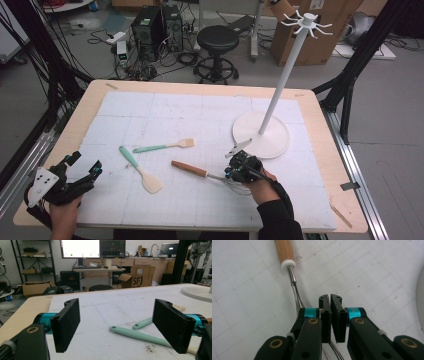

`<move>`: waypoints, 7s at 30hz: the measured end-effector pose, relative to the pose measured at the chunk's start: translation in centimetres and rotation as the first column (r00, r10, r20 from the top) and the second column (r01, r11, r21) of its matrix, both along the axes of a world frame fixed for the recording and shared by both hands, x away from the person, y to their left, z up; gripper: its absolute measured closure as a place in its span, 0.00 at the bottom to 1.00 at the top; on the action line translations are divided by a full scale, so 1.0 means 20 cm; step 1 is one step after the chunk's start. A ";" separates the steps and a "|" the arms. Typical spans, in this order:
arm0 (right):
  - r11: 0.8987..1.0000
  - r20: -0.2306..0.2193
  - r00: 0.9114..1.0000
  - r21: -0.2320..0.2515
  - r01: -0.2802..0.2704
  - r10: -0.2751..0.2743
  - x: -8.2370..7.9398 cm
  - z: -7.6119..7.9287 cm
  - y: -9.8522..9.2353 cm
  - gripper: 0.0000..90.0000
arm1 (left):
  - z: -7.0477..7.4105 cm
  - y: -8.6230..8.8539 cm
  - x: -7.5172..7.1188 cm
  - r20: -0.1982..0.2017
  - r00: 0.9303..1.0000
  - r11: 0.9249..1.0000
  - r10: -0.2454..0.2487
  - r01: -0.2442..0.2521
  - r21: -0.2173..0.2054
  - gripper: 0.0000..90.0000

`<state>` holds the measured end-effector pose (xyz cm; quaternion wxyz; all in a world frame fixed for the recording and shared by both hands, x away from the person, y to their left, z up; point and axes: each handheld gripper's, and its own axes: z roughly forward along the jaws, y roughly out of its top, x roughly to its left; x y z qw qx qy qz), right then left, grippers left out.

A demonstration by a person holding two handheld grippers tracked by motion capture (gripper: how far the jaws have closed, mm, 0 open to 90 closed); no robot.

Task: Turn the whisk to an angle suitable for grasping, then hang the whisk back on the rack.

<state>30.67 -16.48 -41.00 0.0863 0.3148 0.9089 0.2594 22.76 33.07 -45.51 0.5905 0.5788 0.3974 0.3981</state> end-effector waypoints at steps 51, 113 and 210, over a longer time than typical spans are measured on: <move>0.883 0.334 0.933 0.468 -0.040 -0.135 -0.17 0.15 -0.21 0.18 | 0.00 -0.01 -0.01 0.019 1.000 1.000 0.003 -0.003 0.005 0.25; 0.948 -0.134 0.948 -0.104 -0.302 0.287 0.20 -0.02 0.46 0.78 | 0.00 0.00 0.00 0.000 1.000 1.000 0.003 -0.003 0.008 0.26; 0.664 0.380 0.925 0.692 -0.284 0.000 -0.42 0.26 0.20 0.78 | 0.78 -0.99 0.10 -0.124 0.655 0.666 -0.745 0.722 -0.187 0.82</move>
